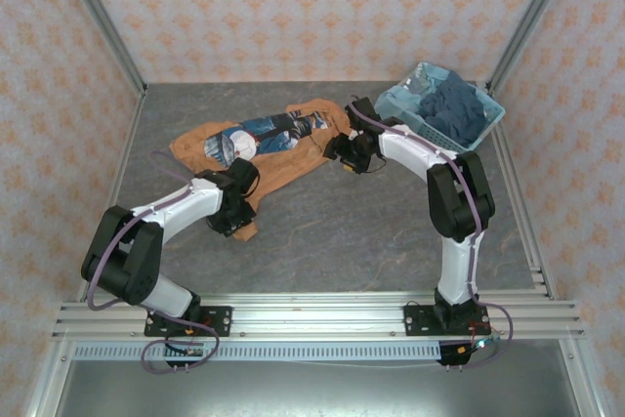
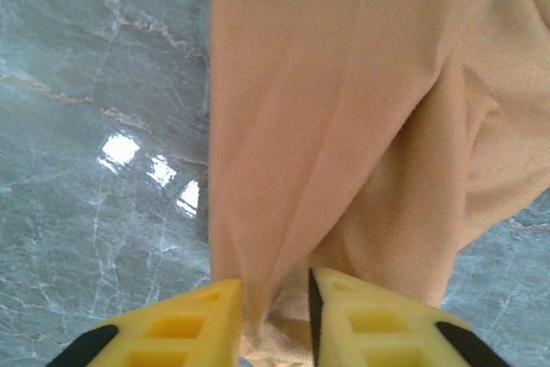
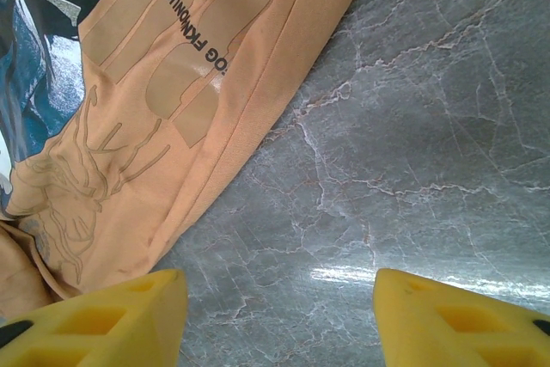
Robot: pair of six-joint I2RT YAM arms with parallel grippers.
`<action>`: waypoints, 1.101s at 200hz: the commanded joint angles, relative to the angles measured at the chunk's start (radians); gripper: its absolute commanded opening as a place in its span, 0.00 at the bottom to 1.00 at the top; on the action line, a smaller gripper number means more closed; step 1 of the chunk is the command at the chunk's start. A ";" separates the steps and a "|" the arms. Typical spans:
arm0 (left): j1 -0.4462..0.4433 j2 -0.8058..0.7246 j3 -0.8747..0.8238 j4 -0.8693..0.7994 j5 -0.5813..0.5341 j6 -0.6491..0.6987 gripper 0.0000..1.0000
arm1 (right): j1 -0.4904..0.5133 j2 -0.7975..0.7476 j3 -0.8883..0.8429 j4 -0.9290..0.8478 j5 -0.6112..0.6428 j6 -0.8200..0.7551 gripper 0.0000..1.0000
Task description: Fold and stack the t-shirts
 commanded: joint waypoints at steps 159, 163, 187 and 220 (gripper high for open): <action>0.141 -0.414 -0.107 -0.289 -0.251 -0.084 0.00 | -0.003 -0.066 0.031 -0.041 0.132 -0.040 0.56; 0.150 -0.414 -0.110 -0.282 -0.251 -0.084 0.00 | -0.002 -0.066 0.033 -0.047 0.145 -0.040 0.56; 0.190 -0.378 -0.116 -0.254 -0.256 -0.081 0.00 | -0.009 -0.066 0.044 -0.094 0.259 -0.037 0.56; 0.212 -0.294 -0.086 -0.270 -0.313 -0.080 0.00 | -0.023 -0.017 0.063 -0.106 0.319 -0.034 0.55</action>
